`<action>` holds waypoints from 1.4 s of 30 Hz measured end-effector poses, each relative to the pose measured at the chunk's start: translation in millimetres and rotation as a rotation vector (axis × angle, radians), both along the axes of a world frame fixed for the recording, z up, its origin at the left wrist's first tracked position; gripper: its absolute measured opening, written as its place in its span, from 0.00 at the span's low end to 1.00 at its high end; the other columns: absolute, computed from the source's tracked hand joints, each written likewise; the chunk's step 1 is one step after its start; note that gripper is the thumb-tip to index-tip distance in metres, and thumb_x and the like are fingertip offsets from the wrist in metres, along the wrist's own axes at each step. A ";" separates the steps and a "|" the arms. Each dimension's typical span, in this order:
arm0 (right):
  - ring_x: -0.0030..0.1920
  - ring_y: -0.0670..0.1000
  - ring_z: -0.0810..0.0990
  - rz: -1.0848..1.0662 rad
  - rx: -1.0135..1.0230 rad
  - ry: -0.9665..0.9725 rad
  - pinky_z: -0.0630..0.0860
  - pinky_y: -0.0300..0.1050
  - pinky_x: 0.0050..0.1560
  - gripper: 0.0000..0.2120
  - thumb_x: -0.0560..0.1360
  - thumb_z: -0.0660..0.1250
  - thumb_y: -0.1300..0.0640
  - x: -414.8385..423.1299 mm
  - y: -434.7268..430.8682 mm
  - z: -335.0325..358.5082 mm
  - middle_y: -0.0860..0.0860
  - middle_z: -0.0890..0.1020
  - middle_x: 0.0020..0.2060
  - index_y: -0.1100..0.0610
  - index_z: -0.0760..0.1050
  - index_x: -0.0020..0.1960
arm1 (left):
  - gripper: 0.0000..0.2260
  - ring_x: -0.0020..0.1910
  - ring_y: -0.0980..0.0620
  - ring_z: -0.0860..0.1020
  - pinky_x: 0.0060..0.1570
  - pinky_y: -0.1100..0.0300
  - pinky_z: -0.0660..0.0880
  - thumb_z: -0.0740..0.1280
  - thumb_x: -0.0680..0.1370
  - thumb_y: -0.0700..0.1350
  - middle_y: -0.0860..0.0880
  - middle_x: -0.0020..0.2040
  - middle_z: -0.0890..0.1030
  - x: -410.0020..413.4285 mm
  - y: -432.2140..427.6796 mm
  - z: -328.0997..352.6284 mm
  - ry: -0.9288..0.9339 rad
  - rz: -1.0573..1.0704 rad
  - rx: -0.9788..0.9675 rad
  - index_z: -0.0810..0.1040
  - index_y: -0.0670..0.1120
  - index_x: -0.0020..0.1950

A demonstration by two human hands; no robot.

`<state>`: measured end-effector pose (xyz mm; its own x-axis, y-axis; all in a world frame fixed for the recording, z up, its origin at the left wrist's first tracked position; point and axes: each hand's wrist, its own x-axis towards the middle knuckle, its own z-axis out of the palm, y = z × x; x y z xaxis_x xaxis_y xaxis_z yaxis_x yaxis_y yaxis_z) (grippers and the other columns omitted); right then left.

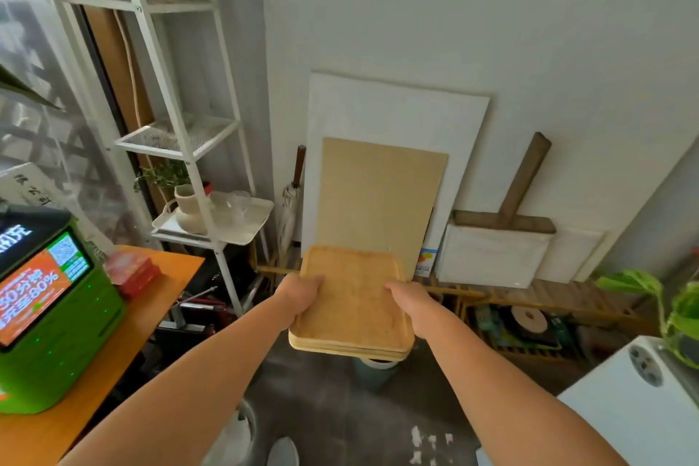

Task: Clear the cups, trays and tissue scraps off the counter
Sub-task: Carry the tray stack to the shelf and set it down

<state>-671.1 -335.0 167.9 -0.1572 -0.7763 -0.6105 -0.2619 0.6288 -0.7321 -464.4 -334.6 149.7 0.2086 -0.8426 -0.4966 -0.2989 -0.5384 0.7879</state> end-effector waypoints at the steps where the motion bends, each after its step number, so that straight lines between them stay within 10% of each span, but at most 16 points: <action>1: 0.64 0.60 0.75 -0.006 0.001 -0.003 0.73 0.55 0.65 0.26 0.81 0.62 0.48 6.7 -17.3 -2.4 0.58 0.75 0.68 0.59 0.66 0.75 | 0.29 0.54 0.45 0.73 0.50 0.53 0.68 0.63 0.80 0.58 0.44 0.61 0.74 7.6 -16.4 -2.2 0.000 0.000 -0.002 0.64 0.40 0.73; 11: 0.49 0.58 0.81 0.028 -0.039 0.015 0.79 0.49 0.48 0.23 0.80 0.64 0.48 108.0 -213.6 15.1 0.58 0.81 0.56 0.61 0.73 0.69 | 0.29 0.61 0.42 0.74 0.55 0.51 0.70 0.63 0.80 0.58 0.43 0.63 0.75 109.9 -207.3 12.2 -0.015 0.054 -0.020 0.65 0.41 0.73; 24: 0.61 0.61 0.79 0.225 -0.055 -0.042 0.76 0.57 0.63 0.26 0.80 0.64 0.49 228.9 -395.2 36.4 0.60 0.78 0.65 0.62 0.69 0.72 | 0.26 0.50 0.46 0.74 0.49 0.54 0.72 0.64 0.79 0.56 0.45 0.53 0.76 230.0 -345.6 35.3 -0.088 0.240 -0.101 0.69 0.39 0.69; 29: 0.57 0.60 0.81 0.359 -0.132 -0.068 0.79 0.53 0.55 0.26 0.79 0.65 0.49 280.2 -478.9 65.7 0.60 0.79 0.62 0.62 0.69 0.72 | 0.22 0.38 0.49 0.75 0.45 0.52 0.74 0.66 0.79 0.54 0.47 0.41 0.76 269.5 -405.2 59.0 -0.073 0.435 -0.147 0.72 0.39 0.64; 33: 0.44 0.54 0.80 0.538 -0.174 -0.078 0.76 0.44 0.39 0.24 0.80 0.65 0.49 322.9 -548.9 91.1 0.58 0.81 0.56 0.63 0.71 0.70 | 0.24 0.50 0.40 0.77 0.53 0.49 0.76 0.66 0.79 0.54 0.40 0.52 0.77 297.7 -450.7 68.6 -0.058 0.612 -0.208 0.70 0.36 0.64; 38: 0.53 0.58 0.82 0.747 -0.162 -0.092 0.80 0.53 0.56 0.21 0.80 0.65 0.51 383.0 -624.8 100.7 0.58 0.83 0.55 0.63 0.74 0.67 | 0.20 0.37 0.48 0.75 0.34 0.56 0.71 0.66 0.79 0.53 0.45 0.40 0.74 324.1 -488.8 74.4 0.010 0.883 -0.191 0.72 0.37 0.60; 42: 0.59 0.60 0.81 0.879 -0.184 -0.080 0.77 0.57 0.63 0.20 0.79 0.67 0.53 432.3 -667.1 98.1 0.61 0.82 0.60 0.64 0.76 0.66 | 0.22 0.53 0.41 0.77 0.51 0.52 0.76 0.66 0.79 0.52 0.41 0.53 0.78 343.2 -508.9 75.6 0.017 1.051 -0.195 0.72 0.35 0.63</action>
<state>-238.9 -1002.1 265.9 0.5771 -0.6829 -0.4479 -0.5367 0.0963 -0.8383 -121.2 -843.5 225.3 0.8707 -0.3095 -0.3822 0.2534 -0.3838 0.8880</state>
